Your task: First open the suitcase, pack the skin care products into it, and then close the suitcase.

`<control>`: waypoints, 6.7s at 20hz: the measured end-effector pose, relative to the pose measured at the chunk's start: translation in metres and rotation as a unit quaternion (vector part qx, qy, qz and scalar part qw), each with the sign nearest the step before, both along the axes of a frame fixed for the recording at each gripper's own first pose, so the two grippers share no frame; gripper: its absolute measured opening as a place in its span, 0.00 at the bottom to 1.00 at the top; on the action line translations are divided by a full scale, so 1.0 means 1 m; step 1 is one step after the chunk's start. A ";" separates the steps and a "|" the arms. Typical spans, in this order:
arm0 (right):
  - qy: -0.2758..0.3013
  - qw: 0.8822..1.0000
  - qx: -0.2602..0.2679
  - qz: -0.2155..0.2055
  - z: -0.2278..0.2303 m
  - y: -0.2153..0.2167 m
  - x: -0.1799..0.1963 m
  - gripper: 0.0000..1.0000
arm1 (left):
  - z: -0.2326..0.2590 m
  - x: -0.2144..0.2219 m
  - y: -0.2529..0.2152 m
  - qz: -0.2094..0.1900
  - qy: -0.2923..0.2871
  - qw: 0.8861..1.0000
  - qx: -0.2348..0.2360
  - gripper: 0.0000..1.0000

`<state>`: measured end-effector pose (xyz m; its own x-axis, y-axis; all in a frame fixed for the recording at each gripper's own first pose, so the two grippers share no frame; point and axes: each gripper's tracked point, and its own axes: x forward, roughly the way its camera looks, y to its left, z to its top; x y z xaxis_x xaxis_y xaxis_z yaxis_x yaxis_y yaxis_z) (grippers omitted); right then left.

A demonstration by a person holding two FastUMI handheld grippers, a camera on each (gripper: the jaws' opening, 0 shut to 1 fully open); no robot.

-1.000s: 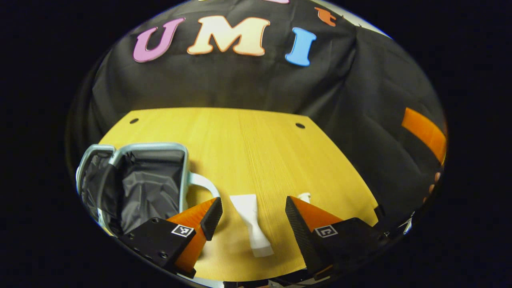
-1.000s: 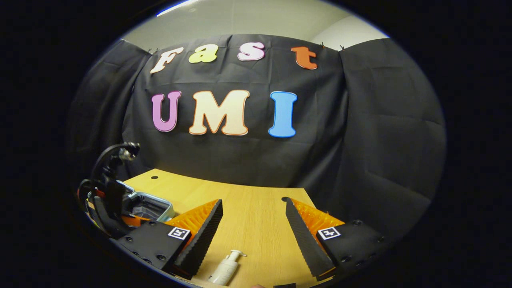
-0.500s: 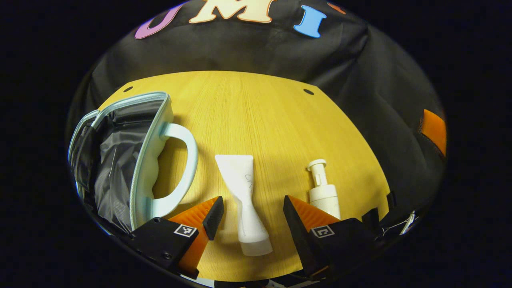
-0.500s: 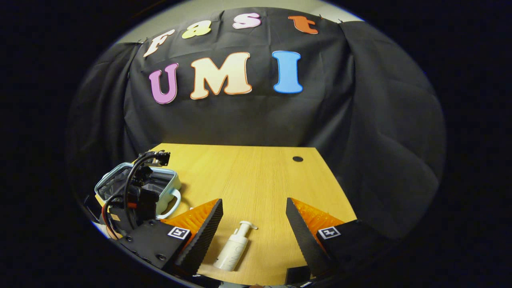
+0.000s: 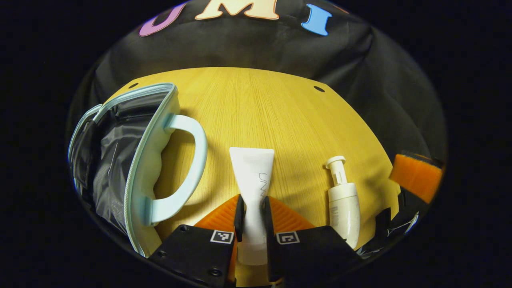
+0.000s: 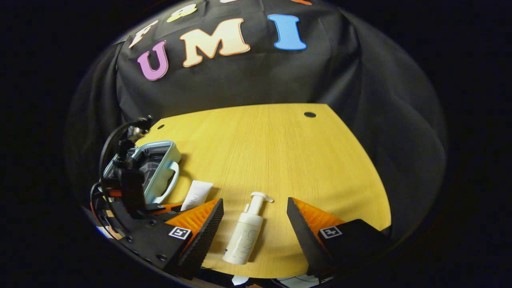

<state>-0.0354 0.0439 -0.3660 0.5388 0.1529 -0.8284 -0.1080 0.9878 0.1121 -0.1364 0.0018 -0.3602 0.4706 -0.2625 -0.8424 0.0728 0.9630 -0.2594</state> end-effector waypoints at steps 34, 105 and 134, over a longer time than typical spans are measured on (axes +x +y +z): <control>0.095 0.995 0.036 -0.014 -0.041 0.038 -0.008 0.53 | 0.089 0.055 0.114 0.009 -0.064 0.997 0.035 0.06; -0.016 0.993 0.113 0.031 0.061 0.276 0.062 0.96 | -0.028 0.001 0.641 0.280 0.128 0.947 0.086 0.10; -0.074 0.978 0.197 0.001 0.106 0.145 0.056 0.96 | 0.279 0.109 0.310 0.080 -0.173 0.982 -0.018 0.02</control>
